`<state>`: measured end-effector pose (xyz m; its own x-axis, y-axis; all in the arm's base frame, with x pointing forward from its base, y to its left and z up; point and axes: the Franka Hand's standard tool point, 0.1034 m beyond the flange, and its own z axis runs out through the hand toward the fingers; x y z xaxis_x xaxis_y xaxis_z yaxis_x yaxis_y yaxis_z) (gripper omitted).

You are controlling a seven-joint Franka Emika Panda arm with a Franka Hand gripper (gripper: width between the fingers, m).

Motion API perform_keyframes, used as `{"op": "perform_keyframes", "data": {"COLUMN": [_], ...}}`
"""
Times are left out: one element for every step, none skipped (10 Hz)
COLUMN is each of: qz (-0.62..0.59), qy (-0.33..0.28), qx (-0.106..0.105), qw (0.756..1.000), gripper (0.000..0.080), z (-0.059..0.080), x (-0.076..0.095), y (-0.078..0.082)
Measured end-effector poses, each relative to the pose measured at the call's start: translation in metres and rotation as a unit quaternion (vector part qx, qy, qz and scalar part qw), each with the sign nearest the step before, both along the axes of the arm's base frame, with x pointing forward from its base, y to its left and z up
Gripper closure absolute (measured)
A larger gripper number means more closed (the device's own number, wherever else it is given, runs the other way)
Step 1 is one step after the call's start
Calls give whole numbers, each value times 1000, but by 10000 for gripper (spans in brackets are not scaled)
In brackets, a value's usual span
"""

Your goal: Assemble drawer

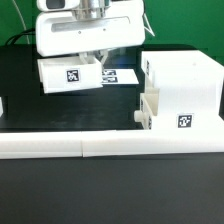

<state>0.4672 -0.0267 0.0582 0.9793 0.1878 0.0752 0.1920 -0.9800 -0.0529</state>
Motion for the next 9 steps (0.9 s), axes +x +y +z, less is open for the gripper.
{"op": "perform_keyframes", "data": {"qz": [12,29,58,95,161,201,236,292,340], "qy": [1,0,-2,-4,-6,-7,-7,-8,-4], "qx": [-1,-2,-4,-7,-13,-16,-18,-23,-26], "qw": [1000,1000,998,995,987,979,972,956,940], "gripper": [757,757,757,757,757,757,757,757,757], "z": [-1,-1,-2,-2,-1,4,7,10,12], "x": [-2,-2,-2,-2,3,14,26,41,48], "y": [-2,-1,-1,-2,-4,-1,2,2,0]}}
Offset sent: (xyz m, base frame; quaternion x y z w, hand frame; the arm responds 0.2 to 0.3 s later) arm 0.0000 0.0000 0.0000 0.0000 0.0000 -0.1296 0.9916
